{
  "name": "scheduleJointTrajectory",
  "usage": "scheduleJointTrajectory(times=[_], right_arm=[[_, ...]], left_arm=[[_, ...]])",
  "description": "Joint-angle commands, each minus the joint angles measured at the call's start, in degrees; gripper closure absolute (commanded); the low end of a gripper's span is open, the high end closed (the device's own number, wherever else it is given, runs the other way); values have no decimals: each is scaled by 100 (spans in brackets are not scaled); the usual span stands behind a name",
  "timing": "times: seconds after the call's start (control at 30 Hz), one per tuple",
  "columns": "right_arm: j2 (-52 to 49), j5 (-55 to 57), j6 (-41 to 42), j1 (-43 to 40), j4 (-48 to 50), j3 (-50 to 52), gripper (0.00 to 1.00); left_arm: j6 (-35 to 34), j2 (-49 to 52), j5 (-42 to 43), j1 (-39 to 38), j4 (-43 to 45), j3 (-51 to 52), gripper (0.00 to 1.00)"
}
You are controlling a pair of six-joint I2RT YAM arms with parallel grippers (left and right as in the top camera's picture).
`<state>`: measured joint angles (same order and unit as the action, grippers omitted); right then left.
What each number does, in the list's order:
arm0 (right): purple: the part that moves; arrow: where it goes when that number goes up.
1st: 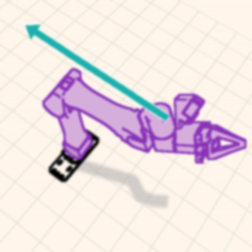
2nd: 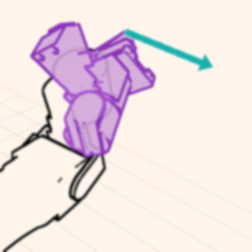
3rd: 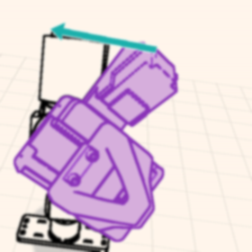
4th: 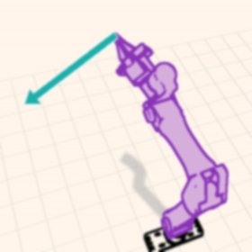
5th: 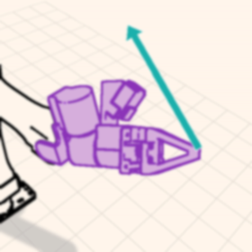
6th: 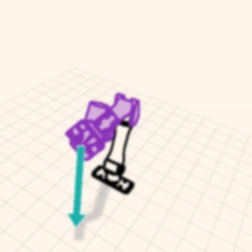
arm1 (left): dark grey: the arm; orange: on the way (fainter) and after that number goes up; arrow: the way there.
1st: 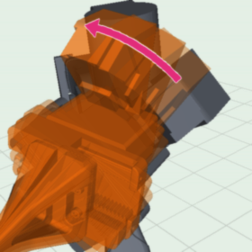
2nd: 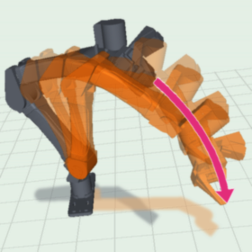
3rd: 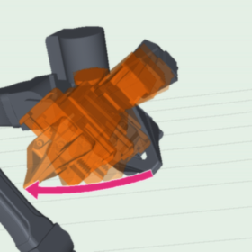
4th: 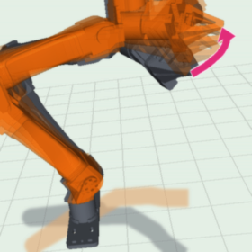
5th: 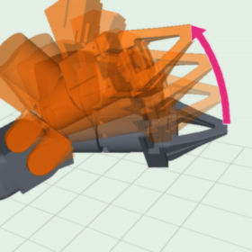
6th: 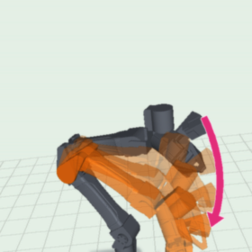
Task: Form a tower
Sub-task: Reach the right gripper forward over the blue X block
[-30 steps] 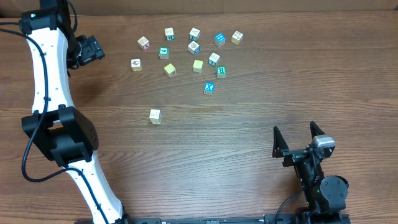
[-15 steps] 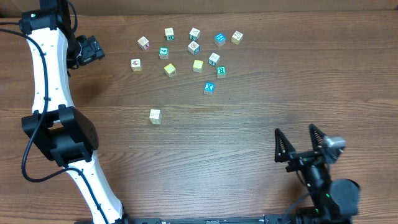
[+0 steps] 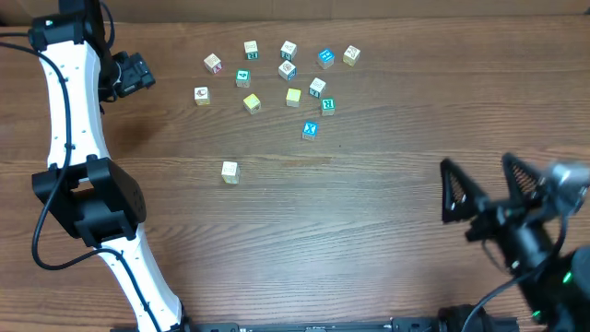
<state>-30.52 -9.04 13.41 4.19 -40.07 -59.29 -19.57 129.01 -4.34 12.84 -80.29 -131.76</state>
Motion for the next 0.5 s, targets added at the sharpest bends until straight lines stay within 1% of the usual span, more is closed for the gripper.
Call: scheduleJointTrajectory(times=[0.0,0.13,0.33,0.47], right_arm=[[-1056,-26,9,35,-721,-1480,0],[-2310,-26,-46,35,-1810,-3239,0],[-4210,-26,-345,35,-3501,-5805,0],[-5313,-26,-343,37,-4275,-7038,0]], left_arm=[[-59,-37,-13,-11,-4,-70,0],[-59,-37,-13,-11,-4,-70,0],[-59,-37,-13,-11,-4,-70,0],[-59,-37,-13,-11,-4,-70,0]])
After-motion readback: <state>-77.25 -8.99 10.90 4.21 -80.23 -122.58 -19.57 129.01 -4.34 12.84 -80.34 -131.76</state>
